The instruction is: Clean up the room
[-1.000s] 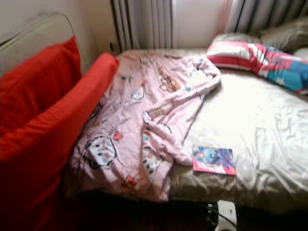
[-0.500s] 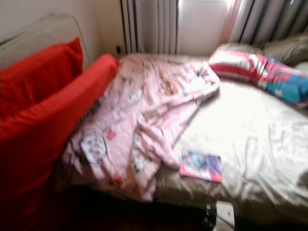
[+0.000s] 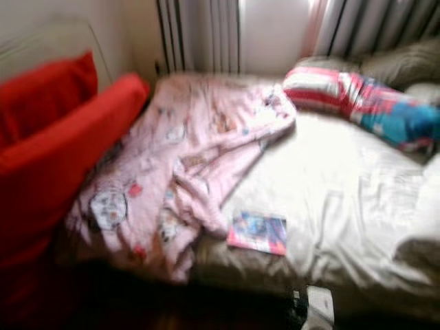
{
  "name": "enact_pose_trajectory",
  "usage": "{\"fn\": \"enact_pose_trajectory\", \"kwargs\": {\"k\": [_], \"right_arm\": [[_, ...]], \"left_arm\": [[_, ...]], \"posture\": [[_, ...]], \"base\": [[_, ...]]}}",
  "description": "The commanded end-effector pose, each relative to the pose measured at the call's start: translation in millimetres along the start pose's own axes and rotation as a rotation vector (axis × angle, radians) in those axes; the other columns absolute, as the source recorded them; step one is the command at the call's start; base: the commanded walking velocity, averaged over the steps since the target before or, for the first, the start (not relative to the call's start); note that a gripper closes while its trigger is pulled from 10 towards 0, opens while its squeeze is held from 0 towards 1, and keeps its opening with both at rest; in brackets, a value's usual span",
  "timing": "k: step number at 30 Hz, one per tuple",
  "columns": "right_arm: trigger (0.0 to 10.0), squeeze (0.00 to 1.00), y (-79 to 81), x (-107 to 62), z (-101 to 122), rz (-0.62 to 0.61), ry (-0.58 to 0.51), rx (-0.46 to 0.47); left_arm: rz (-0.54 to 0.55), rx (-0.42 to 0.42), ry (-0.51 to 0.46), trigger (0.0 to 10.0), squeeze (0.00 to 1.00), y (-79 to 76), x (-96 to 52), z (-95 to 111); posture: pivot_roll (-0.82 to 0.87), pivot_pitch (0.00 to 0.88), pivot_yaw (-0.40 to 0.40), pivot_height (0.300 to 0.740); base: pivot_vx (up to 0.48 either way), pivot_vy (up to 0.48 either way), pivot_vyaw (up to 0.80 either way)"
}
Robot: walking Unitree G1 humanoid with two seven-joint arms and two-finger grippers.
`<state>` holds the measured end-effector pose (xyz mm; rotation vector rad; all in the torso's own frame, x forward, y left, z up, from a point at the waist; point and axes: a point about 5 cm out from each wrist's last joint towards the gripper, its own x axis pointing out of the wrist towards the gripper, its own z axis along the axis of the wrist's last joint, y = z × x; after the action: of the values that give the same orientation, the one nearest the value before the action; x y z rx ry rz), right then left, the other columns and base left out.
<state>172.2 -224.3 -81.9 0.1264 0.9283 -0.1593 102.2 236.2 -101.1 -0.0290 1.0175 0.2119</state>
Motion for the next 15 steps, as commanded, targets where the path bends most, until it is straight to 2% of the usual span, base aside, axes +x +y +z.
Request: {"fn": "enact_pose_trajectory", "kwargs": {"k": [1, 15], "right_arm": [[10.0, 0.00, -5.1, -1.2, -1.8, -0.013, 0.004, 0.008], [10.0, 0.00, -5.0, -1.5, -3.2, -0.013, 0.004, 0.017]], "left_arm": [[-0.019, 0.016, 0.017, 10.0, 0.00, -4.6, -0.3, -3.5], [-0.024, 0.020, 0.023, 10.0, 0.00, -5.3, -0.5, -4.8]], "posture": [[-0.05, 0.000, 0.027, 0.740], [-0.06, 0.000, 0.022, 0.740]], "base": [[0.000, -0.281, 0.00], [0.000, -0.282, 0.00]]}}
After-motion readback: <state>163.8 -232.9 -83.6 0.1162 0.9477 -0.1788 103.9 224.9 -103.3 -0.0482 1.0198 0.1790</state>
